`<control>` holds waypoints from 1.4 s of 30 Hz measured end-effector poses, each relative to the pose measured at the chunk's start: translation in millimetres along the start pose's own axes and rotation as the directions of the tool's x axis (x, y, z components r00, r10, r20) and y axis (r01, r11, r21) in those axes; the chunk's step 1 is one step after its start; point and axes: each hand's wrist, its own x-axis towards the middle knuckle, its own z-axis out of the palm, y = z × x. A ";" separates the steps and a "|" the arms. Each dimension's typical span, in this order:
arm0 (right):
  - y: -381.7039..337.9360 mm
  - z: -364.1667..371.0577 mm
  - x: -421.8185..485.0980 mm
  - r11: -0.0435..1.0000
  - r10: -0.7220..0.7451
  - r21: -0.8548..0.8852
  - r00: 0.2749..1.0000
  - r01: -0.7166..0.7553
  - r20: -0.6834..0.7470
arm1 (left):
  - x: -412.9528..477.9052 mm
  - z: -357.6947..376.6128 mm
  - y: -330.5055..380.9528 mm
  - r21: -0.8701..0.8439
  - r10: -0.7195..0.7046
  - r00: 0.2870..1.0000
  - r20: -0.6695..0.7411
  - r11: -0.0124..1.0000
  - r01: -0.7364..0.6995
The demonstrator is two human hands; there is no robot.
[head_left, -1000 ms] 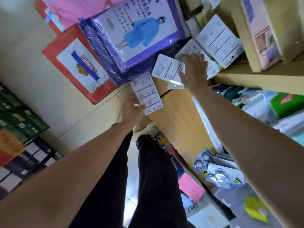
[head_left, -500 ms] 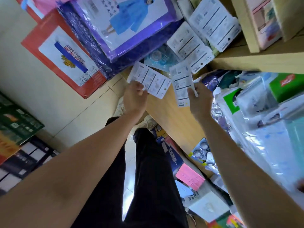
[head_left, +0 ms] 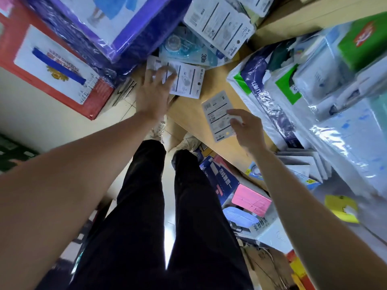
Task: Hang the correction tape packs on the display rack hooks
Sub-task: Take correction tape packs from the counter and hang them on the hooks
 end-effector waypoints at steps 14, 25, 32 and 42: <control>7.5 3.5 -20.0 0.861 0.112 0.488 0.990 -0.140 0.085 | -18.5 -4.4 23.7 -0.488 -0.292 0.937 -0.193 0.857 0.166; 3.7 3.9 8.5 0.962 0.050 0.272 0.977 0.008 -0.207 | -17.4 18.2 15.5 -0.751 -0.414 0.832 0.370 0.394 0.530; 3.5 4.5 14.1 0.898 0.132 0.436 0.983 -0.065 -0.126 | -24.7 17.2 25.3 -0.766 -0.384 0.843 0.376 0.383 0.516; 6.8 -11.1 -19.5 0.808 0.172 0.580 0.983 -0.107 -0.058 | -53.5 -32.1 46.9 -0.828 -0.310 0.848 0.429 0.242 0.507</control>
